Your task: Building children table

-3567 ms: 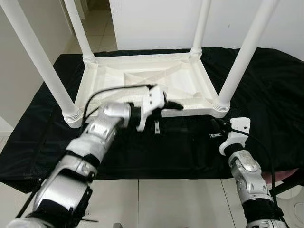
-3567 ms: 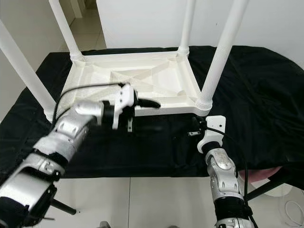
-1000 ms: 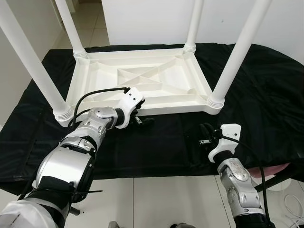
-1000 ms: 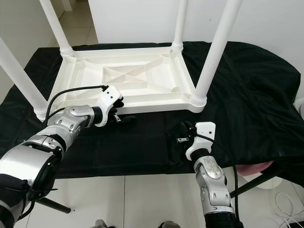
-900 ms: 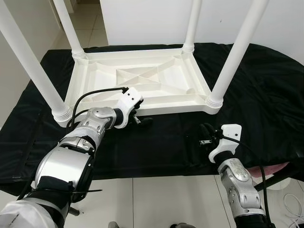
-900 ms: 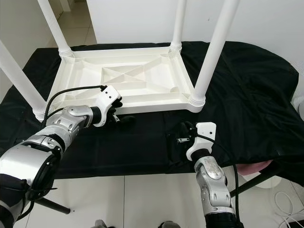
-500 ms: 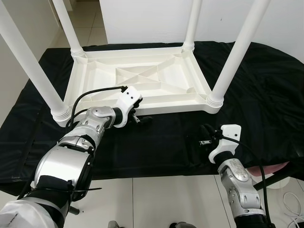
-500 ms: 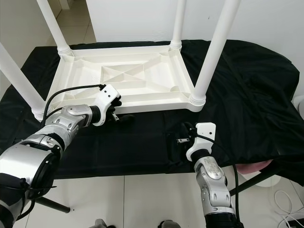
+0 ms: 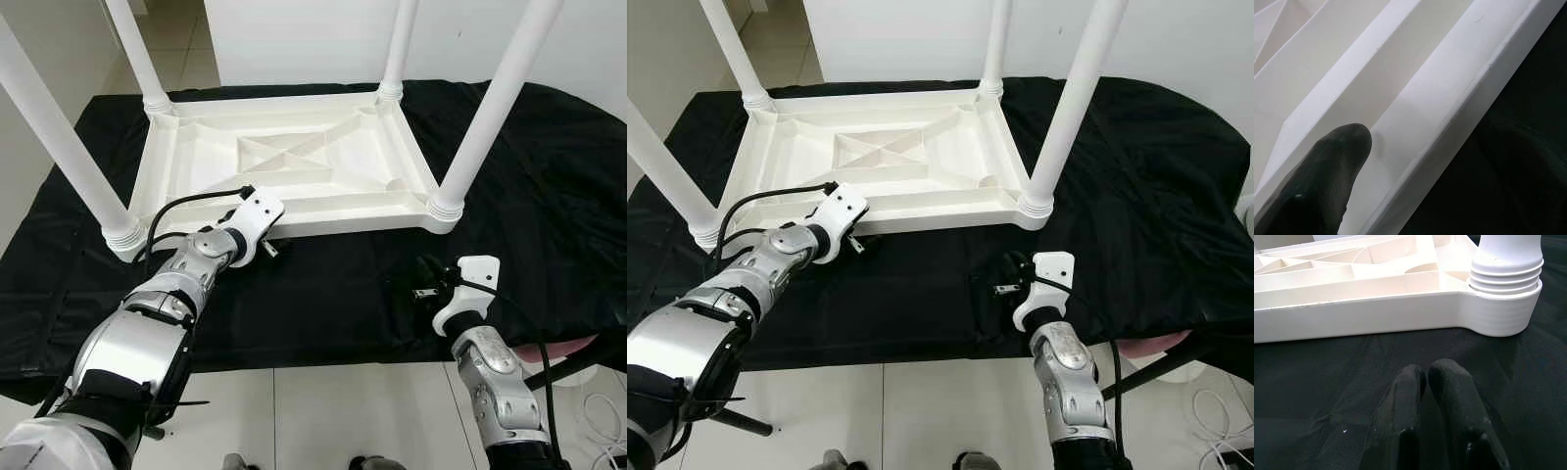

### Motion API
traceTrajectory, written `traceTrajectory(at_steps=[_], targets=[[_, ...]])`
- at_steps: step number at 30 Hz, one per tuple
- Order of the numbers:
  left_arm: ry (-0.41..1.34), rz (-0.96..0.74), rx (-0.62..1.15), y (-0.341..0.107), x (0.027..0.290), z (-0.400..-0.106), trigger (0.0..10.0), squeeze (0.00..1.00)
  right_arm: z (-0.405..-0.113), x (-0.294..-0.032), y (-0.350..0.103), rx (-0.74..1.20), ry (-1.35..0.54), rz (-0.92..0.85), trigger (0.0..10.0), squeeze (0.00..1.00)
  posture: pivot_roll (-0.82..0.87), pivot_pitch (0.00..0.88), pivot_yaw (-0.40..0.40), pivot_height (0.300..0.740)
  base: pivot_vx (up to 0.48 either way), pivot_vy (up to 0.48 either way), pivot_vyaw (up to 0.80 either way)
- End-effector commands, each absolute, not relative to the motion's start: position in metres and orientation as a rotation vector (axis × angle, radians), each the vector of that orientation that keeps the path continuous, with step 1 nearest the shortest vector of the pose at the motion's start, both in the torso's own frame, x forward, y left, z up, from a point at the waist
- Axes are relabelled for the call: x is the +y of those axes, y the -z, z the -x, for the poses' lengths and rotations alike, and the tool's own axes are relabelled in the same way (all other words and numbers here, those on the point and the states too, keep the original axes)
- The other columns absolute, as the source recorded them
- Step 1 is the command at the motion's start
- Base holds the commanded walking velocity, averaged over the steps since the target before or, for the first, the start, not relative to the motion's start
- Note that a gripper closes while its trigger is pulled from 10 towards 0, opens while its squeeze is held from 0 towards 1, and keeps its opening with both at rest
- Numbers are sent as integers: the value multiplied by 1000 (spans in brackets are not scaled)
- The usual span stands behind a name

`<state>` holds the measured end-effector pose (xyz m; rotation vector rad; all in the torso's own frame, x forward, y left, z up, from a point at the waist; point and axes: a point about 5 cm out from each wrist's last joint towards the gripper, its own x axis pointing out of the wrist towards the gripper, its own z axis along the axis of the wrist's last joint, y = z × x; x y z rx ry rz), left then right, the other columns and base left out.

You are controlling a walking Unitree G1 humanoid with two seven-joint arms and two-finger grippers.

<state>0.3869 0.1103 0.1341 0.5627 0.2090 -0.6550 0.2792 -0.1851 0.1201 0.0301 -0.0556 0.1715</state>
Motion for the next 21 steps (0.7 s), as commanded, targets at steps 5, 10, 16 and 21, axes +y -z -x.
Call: traceTrajectory(at_steps=[5, 10, 16, 21], targets=[[1190, -546, 322, -109, 91, -355, 10000, 0, -285, -185, -119, -48, -167, -30, 10000, 0, -153, 75, 76, 740, 0, 0, 0], [1263, -523, 298, -111, 85, -351, 10000, 0, -287, -184, -119, -52, -170, -31, 10000, 0, -146, 70, 76, 740, 0, 0, 0], [1363, -464, 253, -117, 73, -346, 10000, 0, -292, -181, -121, -58, -180, -26, 10000, 0, -140, 59, 81, 740, 0, 0, 0], [1406, -444, 229, -121, 68, -345, 10000, 0, -294, -183, -121, -63, -175, -24, 10000, 0, -141, 52, 87, 740, 0, 0, 0]])
